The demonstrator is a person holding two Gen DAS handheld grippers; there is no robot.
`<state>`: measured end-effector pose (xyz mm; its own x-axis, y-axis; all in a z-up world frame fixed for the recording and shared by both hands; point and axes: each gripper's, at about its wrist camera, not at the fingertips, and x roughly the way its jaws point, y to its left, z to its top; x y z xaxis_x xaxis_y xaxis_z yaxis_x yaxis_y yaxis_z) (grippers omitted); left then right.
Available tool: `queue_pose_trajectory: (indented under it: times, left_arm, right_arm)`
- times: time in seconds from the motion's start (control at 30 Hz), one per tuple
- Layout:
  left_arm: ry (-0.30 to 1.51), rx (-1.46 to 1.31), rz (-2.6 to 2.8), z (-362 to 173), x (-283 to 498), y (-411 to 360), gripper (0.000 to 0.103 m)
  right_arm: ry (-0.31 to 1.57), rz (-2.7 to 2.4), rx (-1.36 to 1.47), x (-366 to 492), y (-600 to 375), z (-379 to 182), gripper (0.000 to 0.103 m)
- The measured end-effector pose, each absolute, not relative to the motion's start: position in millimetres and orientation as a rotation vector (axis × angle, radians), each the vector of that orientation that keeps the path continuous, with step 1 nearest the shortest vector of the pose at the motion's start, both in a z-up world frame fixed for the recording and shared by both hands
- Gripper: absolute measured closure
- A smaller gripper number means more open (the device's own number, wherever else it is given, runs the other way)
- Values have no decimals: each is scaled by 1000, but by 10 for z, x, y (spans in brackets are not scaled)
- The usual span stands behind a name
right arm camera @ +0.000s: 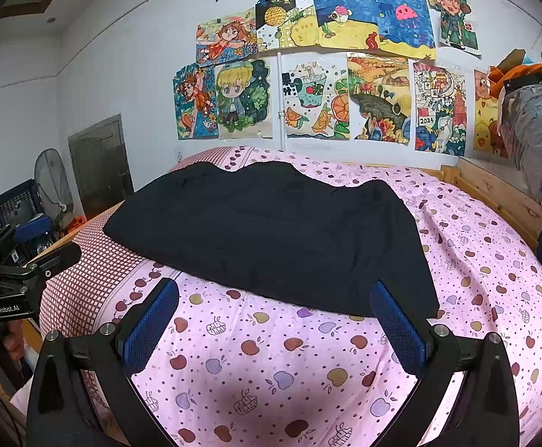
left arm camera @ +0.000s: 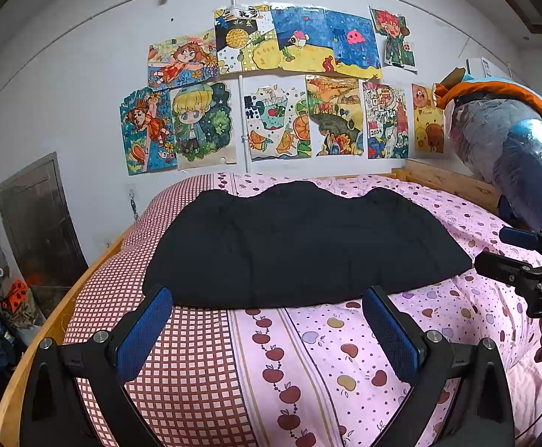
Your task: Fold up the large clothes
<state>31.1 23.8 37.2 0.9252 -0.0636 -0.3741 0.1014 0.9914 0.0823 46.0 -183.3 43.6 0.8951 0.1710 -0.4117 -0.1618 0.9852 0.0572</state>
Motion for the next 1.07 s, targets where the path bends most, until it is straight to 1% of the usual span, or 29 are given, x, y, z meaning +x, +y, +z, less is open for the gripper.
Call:
queue_pose_trajectory:
  times: [0.43, 1.07]
  left_arm:
    - [417, 50, -44, 228, 344, 313, 0]
    - [429, 57, -43, 268, 364, 338, 0]
  right_arm:
    - [431, 176, 21, 459, -1841, 421, 2]
    - [439, 180, 19, 465, -1882, 379, 2]
